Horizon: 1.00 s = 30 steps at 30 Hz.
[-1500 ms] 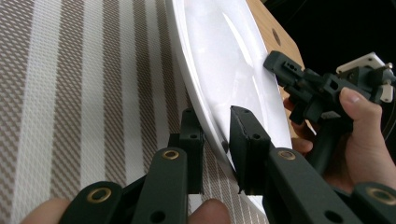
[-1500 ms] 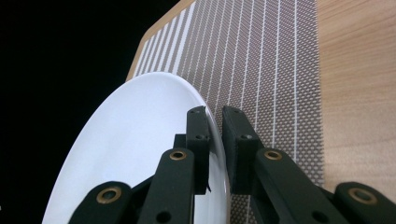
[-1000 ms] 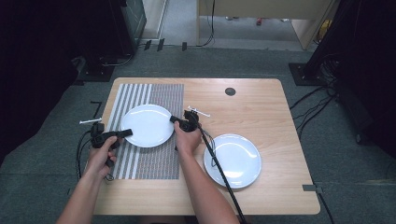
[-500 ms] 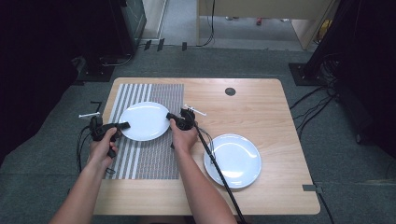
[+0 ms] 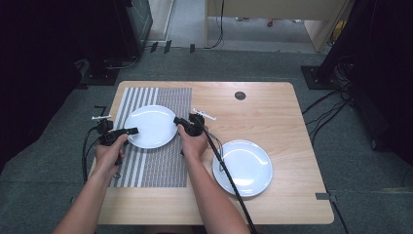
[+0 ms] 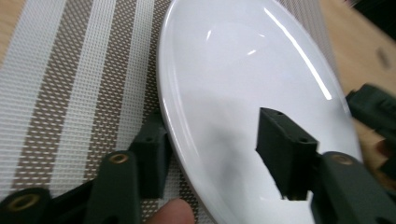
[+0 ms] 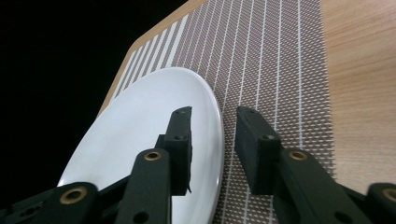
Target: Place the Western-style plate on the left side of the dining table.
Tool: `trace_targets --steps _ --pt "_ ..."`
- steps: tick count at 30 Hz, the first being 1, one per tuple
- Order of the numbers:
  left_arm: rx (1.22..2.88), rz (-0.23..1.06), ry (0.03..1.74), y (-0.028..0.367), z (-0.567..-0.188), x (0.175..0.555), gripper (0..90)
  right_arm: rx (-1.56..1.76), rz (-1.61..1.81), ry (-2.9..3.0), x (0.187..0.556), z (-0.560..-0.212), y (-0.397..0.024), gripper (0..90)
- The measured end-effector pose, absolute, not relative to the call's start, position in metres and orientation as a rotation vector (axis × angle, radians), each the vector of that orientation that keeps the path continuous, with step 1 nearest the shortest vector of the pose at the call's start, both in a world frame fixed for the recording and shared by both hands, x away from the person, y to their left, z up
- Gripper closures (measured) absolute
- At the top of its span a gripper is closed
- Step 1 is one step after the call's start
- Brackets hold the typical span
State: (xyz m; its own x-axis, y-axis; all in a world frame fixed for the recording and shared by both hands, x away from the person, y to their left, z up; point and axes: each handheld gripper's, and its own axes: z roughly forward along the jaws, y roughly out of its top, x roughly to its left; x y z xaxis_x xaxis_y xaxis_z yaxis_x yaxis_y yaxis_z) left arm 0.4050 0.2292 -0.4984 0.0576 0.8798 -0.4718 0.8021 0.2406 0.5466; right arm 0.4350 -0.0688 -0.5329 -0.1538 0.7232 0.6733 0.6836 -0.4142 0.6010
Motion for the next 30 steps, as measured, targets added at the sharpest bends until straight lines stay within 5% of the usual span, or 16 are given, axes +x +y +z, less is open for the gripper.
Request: trace_targets --steps 11,19,30 --pt "1.711 0.386 1.679 0.219 -0.486 0.390 28.6 1.945 1.591 1.739 0.424 -0.524 -0.077 57.3" --pt "1.713 0.431 1.641 0.215 -0.471 0.367 14.0 1.832 1.528 1.875 0.415 -0.507 -0.079 39.2" --pt "1.691 0.463 1.584 0.219 -0.455 0.332 12.9 1.614 1.510 2.026 0.387 -0.472 -0.094 27.6"
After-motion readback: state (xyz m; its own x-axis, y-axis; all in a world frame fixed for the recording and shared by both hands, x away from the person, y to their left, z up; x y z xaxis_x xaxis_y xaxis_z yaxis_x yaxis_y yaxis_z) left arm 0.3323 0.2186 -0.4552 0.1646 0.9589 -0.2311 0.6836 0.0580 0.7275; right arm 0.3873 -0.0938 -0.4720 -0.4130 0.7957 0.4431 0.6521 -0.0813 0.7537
